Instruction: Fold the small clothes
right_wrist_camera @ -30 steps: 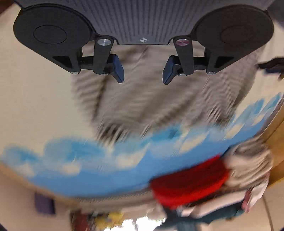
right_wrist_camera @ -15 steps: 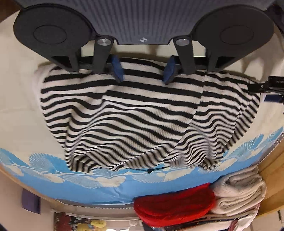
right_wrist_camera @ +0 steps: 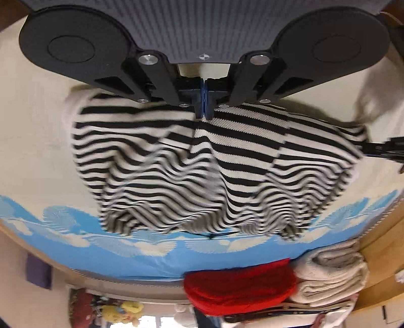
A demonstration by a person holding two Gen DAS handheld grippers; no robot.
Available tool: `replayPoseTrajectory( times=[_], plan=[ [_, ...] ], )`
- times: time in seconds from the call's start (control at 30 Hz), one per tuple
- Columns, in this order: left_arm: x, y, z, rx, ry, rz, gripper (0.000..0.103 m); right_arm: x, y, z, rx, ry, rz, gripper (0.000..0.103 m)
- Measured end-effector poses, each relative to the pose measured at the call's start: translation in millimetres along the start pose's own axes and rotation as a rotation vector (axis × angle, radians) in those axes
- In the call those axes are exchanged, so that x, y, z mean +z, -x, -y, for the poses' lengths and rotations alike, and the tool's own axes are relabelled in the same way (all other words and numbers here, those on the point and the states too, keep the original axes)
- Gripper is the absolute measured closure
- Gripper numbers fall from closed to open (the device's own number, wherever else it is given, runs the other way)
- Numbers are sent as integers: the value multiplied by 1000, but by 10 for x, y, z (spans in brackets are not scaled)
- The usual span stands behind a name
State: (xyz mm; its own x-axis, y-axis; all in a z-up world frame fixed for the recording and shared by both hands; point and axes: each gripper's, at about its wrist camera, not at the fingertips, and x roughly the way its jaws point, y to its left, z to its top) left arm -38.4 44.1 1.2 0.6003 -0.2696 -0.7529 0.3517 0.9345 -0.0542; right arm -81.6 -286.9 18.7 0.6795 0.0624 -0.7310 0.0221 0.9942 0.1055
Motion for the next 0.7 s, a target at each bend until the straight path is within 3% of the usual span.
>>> replayPoseTrajectory(
  times=[0.07, 0.1, 0.13, 0.17, 0.23, 0.3, 0.37, 0.43, 0.5, 0.6, 0.63, 0.67, 0.7],
  plan=[
    [-12, 49, -46, 21, 9, 12, 103, -1, 22, 43, -26, -3, 13, 103],
    [-15, 82, -55, 54, 15, 24, 103, 5, 36, 67, -39, -7, 23, 103],
    [-23, 122, -102, 139, 5, 48, 103, 13, 55, 95, -48, -12, 32, 103],
    [-21, 156, -205, 155, 40, 53, 103, 21, 68, 119, -65, -15, 42, 103],
    [-7, 188, -401, 98, 121, 42, 103, 18, 64, 185, -62, -38, 35, 103],
    [-35, 163, -412, 105, 108, 31, 103, 14, 72, 182, -60, -28, 46, 103],
    [-58, 220, -395, 24, 122, 50, 103, 8, 61, 126, -49, -9, 43, 103],
    [-63, 267, -360, 75, 85, 81, 103, 11, 51, 95, -52, -2, 42, 103],
    [-53, 235, -498, 107, 135, 61, 103, 23, 48, 111, -50, -23, 39, 103],
    [-33, 310, -561, 21, 179, 79, 103, 16, 55, 112, -44, -23, 39, 103],
    [-36, 329, -526, -11, 183, 78, 95, 6, 56, 107, -45, -17, 38, 103],
    [-37, 313, -484, -33, 182, 66, 74, 1, 55, 98, -45, -14, 37, 103],
    [-45, 286, -424, -49, 179, 47, 61, 2, 50, 94, -43, -12, 33, 103]
  ],
)
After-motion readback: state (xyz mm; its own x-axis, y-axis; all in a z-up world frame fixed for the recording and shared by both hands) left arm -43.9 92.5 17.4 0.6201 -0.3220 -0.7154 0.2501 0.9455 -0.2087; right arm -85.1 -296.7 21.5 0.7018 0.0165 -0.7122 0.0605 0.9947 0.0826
